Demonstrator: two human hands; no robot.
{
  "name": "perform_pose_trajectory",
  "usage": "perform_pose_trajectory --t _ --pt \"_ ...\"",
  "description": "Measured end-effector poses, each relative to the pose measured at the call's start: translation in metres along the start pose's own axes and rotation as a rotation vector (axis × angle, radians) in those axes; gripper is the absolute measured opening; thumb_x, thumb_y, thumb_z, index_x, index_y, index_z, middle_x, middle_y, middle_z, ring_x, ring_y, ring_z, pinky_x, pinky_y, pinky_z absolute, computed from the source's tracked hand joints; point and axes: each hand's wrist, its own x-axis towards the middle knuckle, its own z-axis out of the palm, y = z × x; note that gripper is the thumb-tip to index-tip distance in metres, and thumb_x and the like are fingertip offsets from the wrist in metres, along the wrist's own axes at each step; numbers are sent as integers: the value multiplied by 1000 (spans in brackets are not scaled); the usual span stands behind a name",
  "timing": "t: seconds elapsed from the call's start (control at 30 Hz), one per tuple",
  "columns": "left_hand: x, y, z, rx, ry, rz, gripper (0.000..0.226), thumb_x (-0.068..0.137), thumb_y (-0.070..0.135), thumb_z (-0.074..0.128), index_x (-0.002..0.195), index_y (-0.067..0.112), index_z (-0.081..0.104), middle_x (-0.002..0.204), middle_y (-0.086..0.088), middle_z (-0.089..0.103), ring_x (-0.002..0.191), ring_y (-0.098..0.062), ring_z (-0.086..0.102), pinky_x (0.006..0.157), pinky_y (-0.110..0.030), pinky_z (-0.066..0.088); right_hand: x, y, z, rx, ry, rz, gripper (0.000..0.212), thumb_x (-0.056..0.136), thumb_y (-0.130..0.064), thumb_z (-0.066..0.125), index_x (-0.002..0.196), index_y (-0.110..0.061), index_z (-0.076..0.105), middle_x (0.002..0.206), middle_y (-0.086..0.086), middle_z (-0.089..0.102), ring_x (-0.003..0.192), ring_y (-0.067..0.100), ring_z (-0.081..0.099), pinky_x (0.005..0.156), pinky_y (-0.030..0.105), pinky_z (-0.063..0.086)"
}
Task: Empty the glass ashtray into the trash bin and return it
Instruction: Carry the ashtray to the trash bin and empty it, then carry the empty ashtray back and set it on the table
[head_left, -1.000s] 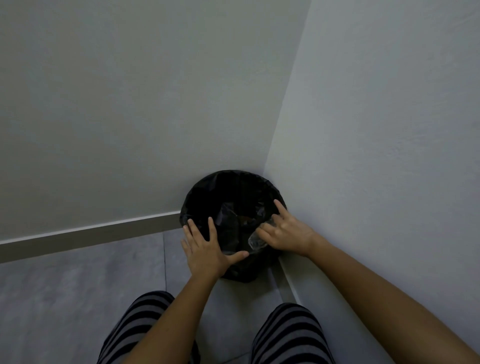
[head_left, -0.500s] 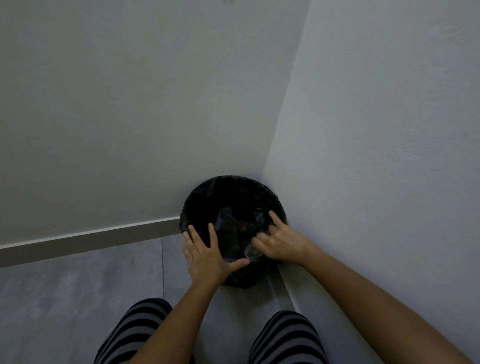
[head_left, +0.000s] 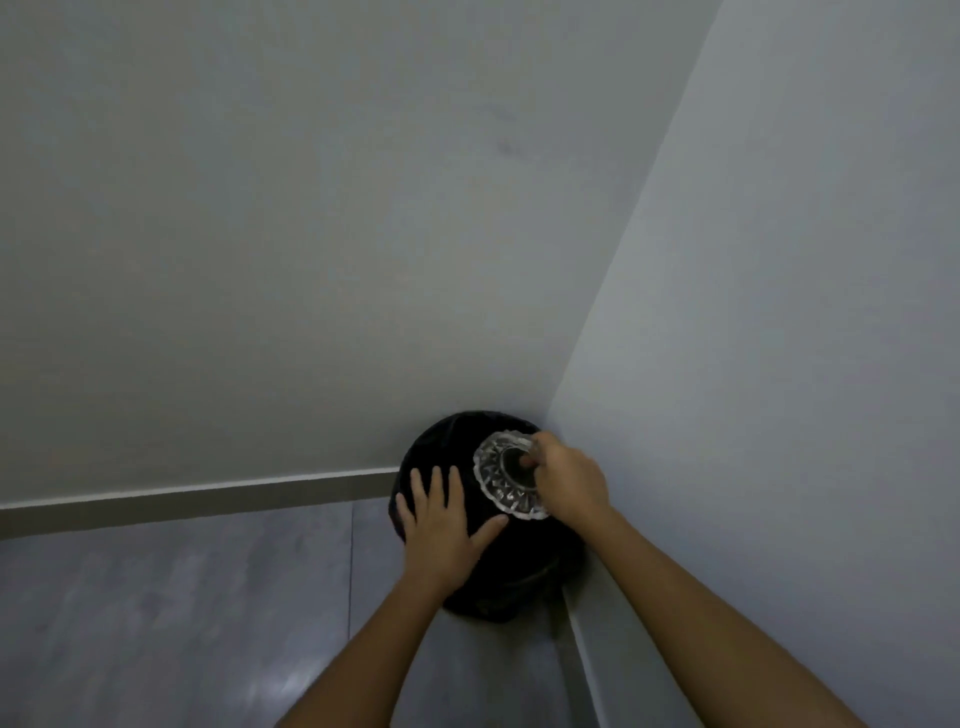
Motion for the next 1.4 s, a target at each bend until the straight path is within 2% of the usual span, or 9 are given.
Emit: perform_pose_trajectory --t 0.13,0.27,0.43,0.6,0.67,0.77,0.83,1.13,1.4 --pt "-5 28 -75 40 -43 139 127 69 70 65 153 5 -5 164 -8 1 150 -29 -1 120 -50 -5 -21 -33 -56 234 -110 34 31 84 -11 48 110 -25 59 116 2 70 105 30 65 87 36 51" --pt "-55 44 -155 42 4 163 134 65 67 71 152 5 -10 164 -8 -2 151 -28 4 120 -50 -1 -53 -84 -125 419 -182 37 13 83 -18 56 88 -28 62 100 4 75 89 29 71 85 45 56" --pt "-107 54 -257 -138 233 144 133 49 80 55 151 3 16 153 -7 35 141 -25 34 118 -52 16 -90 -160 -209 570 -232 -21 13 85 -22 63 97 -19 64 102 5 73 95 22 68 92 44 54" --pt "-162 58 -366 -194 353 169 127 48 73 72 147 5 29 144 -2 48 131 -22 48 112 -55 30 -148 -230 -295 694 -361 -222 38 98 -15 51 133 -14 38 123 3 58 109 14 57 82 6 46" --pt "-184 56 -397 -168 389 148 127 46 76 72 146 9 33 141 1 51 129 -19 50 111 -55 32 -167 -247 -319 621 -464 -379 63 98 -18 54 147 -14 15 139 2 45 126 14 48 95 3 39" --pt "-217 53 -432 -162 453 123 126 45 78 69 146 11 34 139 2 53 130 -18 49 117 -53 24 -183 -272 -342 408 -540 -535 114 73 -32 80 150 -17 -2 151 5 35 136 14 42 115 27 33" --pt "-243 51 -452 -136 510 85 126 45 78 66 145 9 35 137 -1 55 129 -20 50 117 -52 20 -195 -292 -358 240 -508 -648 133 57 -39 88 151 -19 -3 154 7 29 139 17 38 118 32 30" --pt "-390 18 -512 50 678 -150 130 53 69 77 152 9 17 152 -2 40 140 -17 38 120 -51 9 -281 -401 -368 -245 -315 -1159 136 60 -43 87 153 -9 -7 157 14 26 141 30 34 113 40 35" --pt "-579 -29 -527 139 772 -554 128 54 66 79 153 14 14 152 -1 40 140 -16 35 121 -46 7 -426 -500 -316 -318 -261 -1496 127 57 -53 84 151 -19 7 148 9 39 130 32 48 101 46 47"
